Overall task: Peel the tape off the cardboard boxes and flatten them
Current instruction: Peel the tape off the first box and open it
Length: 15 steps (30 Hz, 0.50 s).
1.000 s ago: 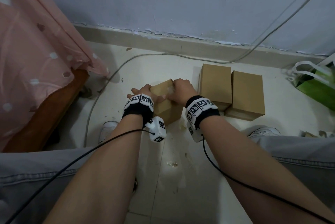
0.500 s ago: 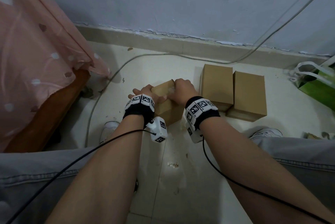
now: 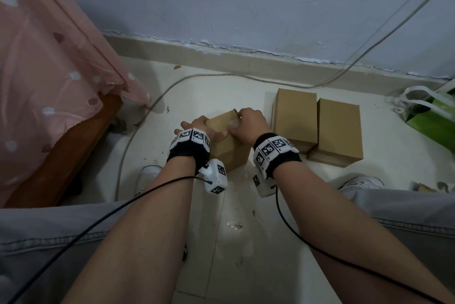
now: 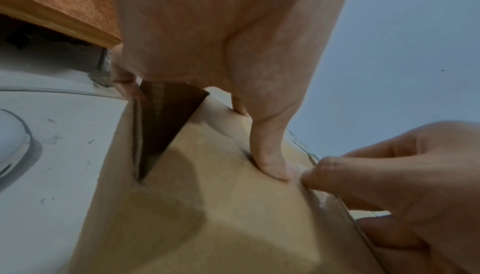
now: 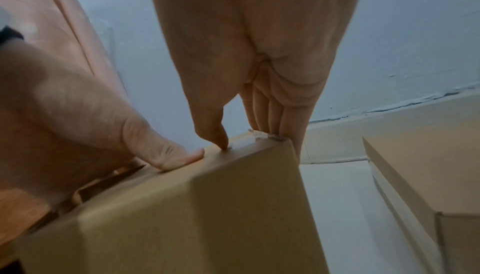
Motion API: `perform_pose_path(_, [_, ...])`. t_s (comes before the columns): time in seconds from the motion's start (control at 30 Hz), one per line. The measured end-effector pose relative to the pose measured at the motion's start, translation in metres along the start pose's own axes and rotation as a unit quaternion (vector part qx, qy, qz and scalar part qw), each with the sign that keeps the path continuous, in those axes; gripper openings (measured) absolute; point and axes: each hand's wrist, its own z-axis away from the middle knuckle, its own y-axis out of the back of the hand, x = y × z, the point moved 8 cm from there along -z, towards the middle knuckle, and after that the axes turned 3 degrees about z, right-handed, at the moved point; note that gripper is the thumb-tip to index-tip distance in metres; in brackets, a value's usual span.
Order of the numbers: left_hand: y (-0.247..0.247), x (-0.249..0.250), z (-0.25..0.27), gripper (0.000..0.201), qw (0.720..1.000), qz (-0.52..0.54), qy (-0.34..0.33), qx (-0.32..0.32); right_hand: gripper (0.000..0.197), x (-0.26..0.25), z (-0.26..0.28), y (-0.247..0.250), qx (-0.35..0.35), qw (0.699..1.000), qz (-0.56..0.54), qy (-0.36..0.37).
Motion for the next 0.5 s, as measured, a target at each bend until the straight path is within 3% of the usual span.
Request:
perform_pose_path(0.3, [0.001,0.000,0.003,0.082,1.000,0.023,-0.003,-0.001,0.004,-0.006,-0.002,0.000,0.031,0.997,0.064,0.002])
perform_pose_path(0.4, [0.001,-0.001,0.005,0.083,1.000,0.020,-0.003,0.000,0.021,0.002,-0.003,0.004,0.033,0.999,0.029,-0.020])
perform_pose_path(0.5, [0.003,0.000,0.006,0.083,1.000,0.020,-0.007,0.004,0.026,0.002,-0.003,0.003,0.016,0.999,-0.014,-0.025])
